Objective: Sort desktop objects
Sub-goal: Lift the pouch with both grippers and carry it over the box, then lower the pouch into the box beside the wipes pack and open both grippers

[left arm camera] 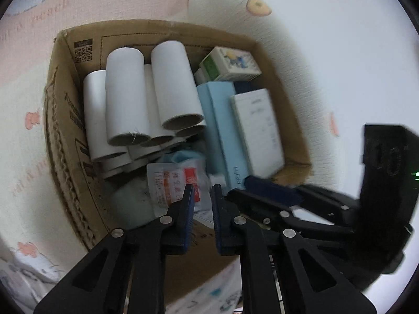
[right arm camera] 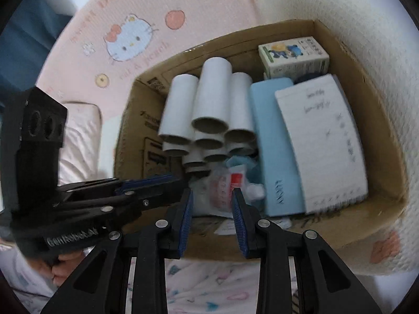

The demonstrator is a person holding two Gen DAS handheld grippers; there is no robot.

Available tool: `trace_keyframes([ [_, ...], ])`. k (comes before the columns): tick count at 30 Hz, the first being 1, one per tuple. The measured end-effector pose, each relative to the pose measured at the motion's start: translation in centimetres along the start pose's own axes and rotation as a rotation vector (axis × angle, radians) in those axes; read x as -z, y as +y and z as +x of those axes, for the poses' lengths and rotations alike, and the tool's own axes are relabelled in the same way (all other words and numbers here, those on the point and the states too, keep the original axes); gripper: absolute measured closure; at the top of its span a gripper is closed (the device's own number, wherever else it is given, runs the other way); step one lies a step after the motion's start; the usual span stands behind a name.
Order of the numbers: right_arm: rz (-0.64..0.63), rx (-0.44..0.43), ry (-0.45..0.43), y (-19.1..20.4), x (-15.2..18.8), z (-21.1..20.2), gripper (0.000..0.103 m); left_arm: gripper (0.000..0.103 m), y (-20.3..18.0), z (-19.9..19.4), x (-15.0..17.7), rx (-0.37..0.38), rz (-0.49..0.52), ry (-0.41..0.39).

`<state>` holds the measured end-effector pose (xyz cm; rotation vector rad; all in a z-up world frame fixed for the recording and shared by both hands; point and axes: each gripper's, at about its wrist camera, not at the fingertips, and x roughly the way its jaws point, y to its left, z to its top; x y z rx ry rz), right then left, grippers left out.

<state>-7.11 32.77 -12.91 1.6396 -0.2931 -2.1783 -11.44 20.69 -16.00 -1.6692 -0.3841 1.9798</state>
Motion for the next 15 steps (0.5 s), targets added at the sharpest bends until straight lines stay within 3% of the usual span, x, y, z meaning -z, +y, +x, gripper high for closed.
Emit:
trace_keyframes([
  [2,-0.016,0.073,0.016,-0.1,-0.3,0.2,0.075,0.09,0.4,0.8,-0.2,0.004,-0.02,0.025],
  [8,-0.02,0.084,0.025,-0.6,-0.1,0.0,0.075,0.088,1.1,2.3,-0.7,-0.078,-0.008,0.09],
  [12,-0.014,0.092,0.062,-1.3,-0.2,0.7,0.075,0.071,-0.2,3.7,-1.1,-0.132,0.052,0.139],
  [15,-0.024,0.115,0.091,-1.4,-0.5,1.2,0.075,0.069,-0.4,5.0,-1.7,-0.145,0.044,0.156],
])
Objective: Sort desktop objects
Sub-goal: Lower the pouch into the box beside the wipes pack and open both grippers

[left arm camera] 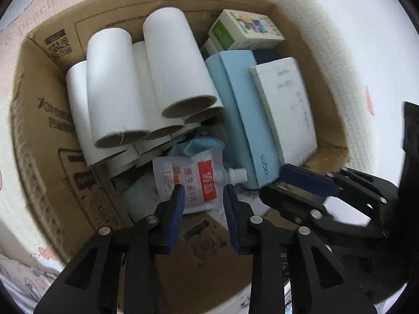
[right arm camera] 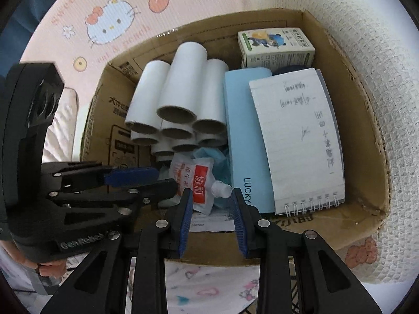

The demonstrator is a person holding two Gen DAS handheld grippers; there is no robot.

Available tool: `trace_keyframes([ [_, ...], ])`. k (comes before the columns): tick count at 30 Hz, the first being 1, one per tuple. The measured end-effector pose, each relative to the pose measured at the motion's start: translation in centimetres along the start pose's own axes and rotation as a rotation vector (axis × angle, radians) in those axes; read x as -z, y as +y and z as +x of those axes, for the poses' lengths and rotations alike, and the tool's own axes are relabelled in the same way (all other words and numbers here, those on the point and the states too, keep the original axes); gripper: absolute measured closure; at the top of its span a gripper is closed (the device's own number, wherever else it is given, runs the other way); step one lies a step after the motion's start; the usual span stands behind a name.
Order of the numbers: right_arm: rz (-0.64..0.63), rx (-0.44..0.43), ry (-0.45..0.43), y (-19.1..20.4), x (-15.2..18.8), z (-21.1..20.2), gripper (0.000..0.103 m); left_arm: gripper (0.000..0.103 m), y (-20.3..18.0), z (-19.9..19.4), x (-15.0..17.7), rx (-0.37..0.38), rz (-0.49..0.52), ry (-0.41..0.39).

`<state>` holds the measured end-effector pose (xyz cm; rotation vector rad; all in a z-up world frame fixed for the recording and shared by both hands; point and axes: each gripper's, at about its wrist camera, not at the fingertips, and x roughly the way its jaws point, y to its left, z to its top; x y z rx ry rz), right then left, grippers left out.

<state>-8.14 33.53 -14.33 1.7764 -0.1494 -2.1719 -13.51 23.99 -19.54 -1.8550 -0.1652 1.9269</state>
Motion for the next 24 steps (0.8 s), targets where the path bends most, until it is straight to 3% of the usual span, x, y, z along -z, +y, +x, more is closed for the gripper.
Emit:
trace_keyframes([
  [5,-0.008,0.054,0.029,-0.7,-0.7,-0.3,0.075,0.069,1.4,2.5,-1.2,0.072,-0.129,0.052],
  [15,-0.013,0.073,0.044,-0.7,-0.9,-0.7,0.075,0.069,1.3,5.5,-1.9,-0.06,-0.158,0.05],
  [17,-0.023,0.088,0.056,-0.4,-1.0,-0.1,0.075,0.065,1.4,5.7,-1.9,-0.078,-0.178,0.056],
  [19,-0.031,0.096,0.06,-0.1,-1.0,0.3,0.075,0.053,1.6,5.9,-2.0,-0.112,-0.208,0.068],
  [24,-0.051,0.137,0.066,0.3,-1.2,0.8,0.075,0.047,1.8,6.5,-2.3,-0.166,-0.249,0.096],
])
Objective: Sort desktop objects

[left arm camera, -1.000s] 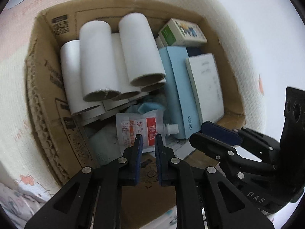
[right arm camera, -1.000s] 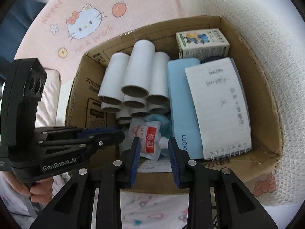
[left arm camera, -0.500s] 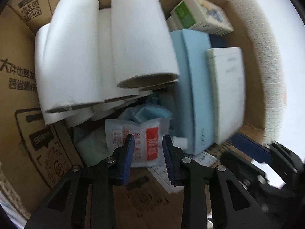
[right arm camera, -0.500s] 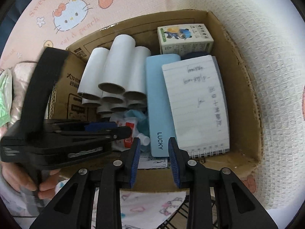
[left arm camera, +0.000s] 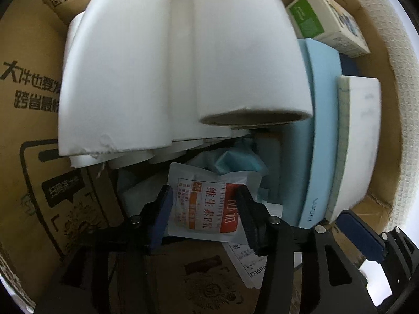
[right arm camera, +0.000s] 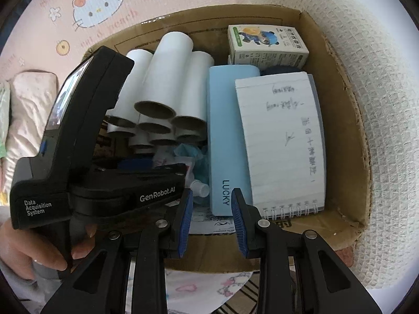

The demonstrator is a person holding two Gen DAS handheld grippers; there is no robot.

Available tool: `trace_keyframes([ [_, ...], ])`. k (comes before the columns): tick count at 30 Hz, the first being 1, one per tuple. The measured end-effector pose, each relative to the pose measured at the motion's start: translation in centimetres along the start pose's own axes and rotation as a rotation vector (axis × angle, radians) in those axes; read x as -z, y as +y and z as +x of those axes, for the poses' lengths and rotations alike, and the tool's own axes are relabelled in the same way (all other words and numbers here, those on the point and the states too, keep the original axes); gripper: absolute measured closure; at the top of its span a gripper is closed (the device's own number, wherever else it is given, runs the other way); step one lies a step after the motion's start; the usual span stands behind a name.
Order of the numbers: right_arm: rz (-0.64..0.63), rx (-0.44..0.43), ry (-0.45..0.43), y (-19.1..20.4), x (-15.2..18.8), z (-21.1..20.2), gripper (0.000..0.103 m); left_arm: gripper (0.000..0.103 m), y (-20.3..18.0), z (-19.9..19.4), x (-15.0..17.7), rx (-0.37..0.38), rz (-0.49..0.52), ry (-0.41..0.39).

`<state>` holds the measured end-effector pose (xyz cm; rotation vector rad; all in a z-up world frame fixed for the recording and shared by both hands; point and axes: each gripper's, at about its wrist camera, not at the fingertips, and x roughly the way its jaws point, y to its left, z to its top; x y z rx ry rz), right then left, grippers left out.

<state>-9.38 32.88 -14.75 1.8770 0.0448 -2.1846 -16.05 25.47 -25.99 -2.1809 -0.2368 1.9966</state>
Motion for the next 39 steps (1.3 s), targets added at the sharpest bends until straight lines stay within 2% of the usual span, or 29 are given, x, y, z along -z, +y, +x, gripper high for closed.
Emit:
trace_keyframes([
  [5,0.018,0.014,-0.028,-0.3,-0.2,-0.7,0.075,0.047,-0.3,-1.1,0.3,-0.044,-0.026,-0.01],
  [9,0.039,0.009,-0.066,-0.5,-0.2,-2.1,0.075,0.047,-1.5,-4.6,0.7,-0.05,0.09,-0.138],
  [11,0.031,0.053,-0.083,0.0,0.1,-2.9,0.075,0.047,-1.8,-6.5,1.2,-0.027,0.144,-0.207],
  [15,-0.016,0.087,-0.108,1.4,0.2,-4.7,0.075,0.037,-1.8,-10.2,2.8,0.044,0.265,-0.328],
  [19,-0.053,0.123,-0.149,3.2,0.9,-7.1,0.075,0.029,-1.7,-13.0,4.4,0.089,0.342,-0.436],
  [24,-0.093,0.168,-0.194,6.3,2.1,-9.2,0.075,0.024,1.3,-16.1,8.3,0.141,0.34,-0.523],
  [27,-0.119,0.192,-0.23,8.3,2.8,-10.2,0.075,0.024,2.1,-18.0,9.2,0.11,0.331,-0.565],
  [32,-0.111,0.215,-0.255,10.0,3.5,-11.3,0.075,0.023,2.7,-19.5,11.0,0.002,0.364,-0.64],
  [39,-0.082,0.297,-0.301,12.2,5.1,-12.9,0.075,0.023,3.9,-21.1,13.2,0.001,0.354,-0.618],
])
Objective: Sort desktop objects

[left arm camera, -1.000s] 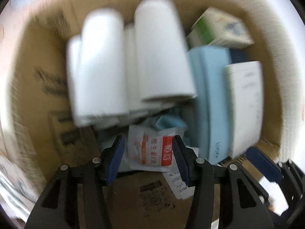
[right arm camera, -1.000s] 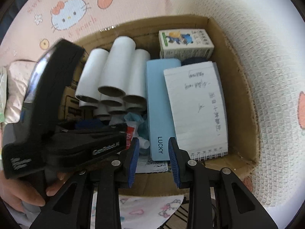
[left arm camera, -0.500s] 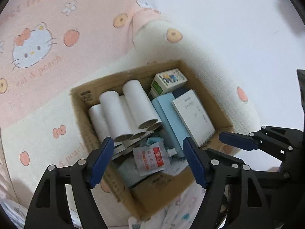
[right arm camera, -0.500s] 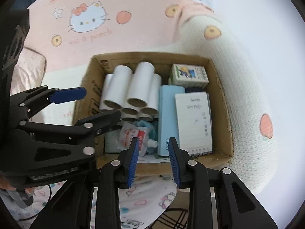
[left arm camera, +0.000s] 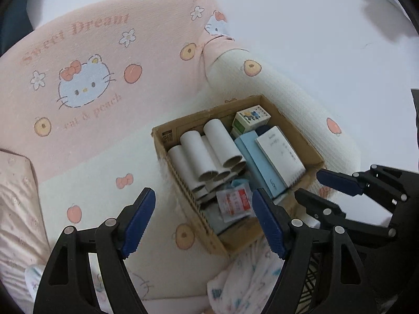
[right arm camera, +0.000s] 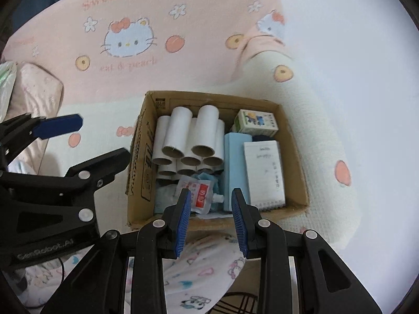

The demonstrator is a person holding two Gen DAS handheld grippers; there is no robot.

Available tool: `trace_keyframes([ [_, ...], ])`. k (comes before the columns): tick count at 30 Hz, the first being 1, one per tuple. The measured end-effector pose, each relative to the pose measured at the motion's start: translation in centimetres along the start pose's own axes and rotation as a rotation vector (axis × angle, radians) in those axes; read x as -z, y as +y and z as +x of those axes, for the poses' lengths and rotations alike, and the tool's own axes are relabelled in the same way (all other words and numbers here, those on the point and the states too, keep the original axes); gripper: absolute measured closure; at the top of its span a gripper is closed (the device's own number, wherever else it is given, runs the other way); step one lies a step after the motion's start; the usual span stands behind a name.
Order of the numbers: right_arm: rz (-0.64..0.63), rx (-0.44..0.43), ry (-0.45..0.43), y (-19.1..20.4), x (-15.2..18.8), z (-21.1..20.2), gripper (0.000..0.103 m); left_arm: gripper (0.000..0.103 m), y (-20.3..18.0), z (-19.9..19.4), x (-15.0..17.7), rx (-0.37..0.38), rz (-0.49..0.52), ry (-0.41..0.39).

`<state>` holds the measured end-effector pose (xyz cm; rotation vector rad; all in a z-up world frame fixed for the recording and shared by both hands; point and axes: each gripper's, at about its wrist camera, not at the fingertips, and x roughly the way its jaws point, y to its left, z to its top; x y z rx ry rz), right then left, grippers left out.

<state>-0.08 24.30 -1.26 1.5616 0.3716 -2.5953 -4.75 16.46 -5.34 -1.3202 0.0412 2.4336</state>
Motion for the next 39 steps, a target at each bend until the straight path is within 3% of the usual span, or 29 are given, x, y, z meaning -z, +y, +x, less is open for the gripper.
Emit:
trace_keyframes([
  [6,0.061,-0.011,-0.011,2.3,2.2,-1.6,0.075,0.023,0.0,-1.9,1.7,-0.012,0.047,0.022],
  [12,0.043,0.118,-0.026,4.1,2.6,-4.0,0.075,0.023,1.3,-3.4,2.7,-0.011,0.023,0.064],
  [16,0.024,0.17,-0.047,4.7,2.7,-5.4,0.074,0.023,1.5,-4.9,2.9,-0.049,0.066,0.056],
  [18,0.021,0.171,-0.063,4.8,2.6,-6.1,0.07,0.023,1.5,-5.6,2.9,-0.081,0.08,0.034],
  [21,0.013,0.197,-0.092,5.0,2.5,-7.1,0.052,0.023,1.5,-7.0,2.7,-0.113,0.088,-0.008],
  [23,0.013,0.191,-0.111,4.8,2.3,-7.6,0.043,0.023,1.6,-7.8,2.4,-0.114,0.087,-0.029],
  [25,0.027,0.155,-0.129,4.5,2.2,-8.1,0.04,0.023,1.4,-8.4,2.1,-0.118,0.087,-0.042],
  [39,0.086,0.131,-0.145,2.7,3.2,-8.4,0.039,0.023,-1.4,-8.2,2.0,-0.133,0.134,-0.042],
])
